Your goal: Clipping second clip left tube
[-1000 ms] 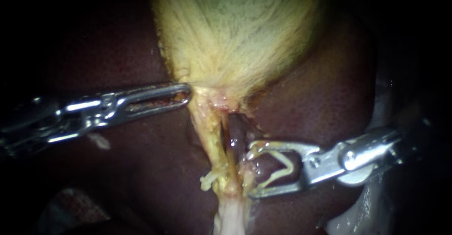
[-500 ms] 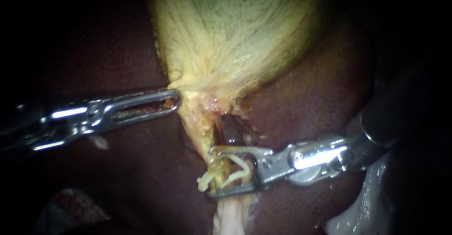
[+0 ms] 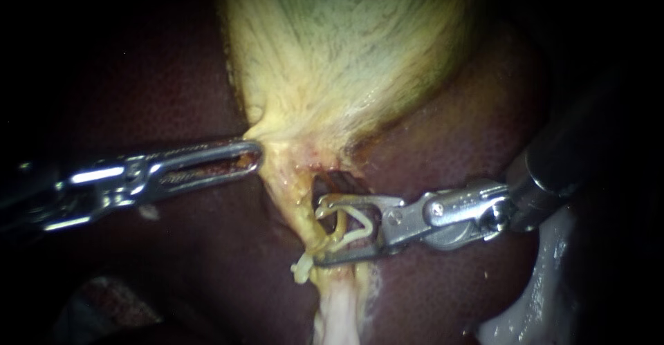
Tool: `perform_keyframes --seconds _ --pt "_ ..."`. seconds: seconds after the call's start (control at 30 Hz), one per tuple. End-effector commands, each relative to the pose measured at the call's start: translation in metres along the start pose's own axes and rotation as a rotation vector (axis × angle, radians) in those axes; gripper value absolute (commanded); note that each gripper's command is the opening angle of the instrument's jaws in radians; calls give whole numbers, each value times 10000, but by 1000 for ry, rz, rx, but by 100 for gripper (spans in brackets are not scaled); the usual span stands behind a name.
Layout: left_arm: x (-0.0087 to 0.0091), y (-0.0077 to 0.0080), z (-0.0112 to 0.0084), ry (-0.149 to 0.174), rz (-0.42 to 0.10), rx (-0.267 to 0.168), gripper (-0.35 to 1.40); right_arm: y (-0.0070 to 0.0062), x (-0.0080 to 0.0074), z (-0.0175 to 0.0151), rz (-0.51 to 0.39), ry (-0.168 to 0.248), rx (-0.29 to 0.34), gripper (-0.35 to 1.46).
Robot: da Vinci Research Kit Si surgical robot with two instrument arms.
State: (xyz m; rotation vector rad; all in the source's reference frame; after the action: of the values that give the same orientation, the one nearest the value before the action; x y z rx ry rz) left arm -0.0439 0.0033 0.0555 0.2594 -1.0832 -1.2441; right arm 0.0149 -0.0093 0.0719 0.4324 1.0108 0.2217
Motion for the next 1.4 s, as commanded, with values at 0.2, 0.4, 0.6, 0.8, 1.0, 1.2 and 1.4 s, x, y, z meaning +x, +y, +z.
perform_keyframes --seconds 0.2,0.4,0.6,0.8,1.0,1.2,1.4 --pt "2 -3 4 -1 0 4 -35 -18 -1 16 -15 1 39 58" --pt "5 -5 8 0 2 8 -35 -27 4 28 -22 -15 104 51" --pt "5 -7 9 1 2 10 -35 -27 6 31 -41 -23 134 43" --pt "5 -8 9 0 1 9 -35 -28 5 26 28 -63 136 -17" --pt "5 -8 10 0 2 8 -35 -27 5 21 65 -106 127 -35" --pt "6 -8 12 0 2 8 -35 -27 2 22 68 -112 126 -35" --pt "6 -8 13 1 2 11 -35 -27 2 21 68 -112 126 -35"
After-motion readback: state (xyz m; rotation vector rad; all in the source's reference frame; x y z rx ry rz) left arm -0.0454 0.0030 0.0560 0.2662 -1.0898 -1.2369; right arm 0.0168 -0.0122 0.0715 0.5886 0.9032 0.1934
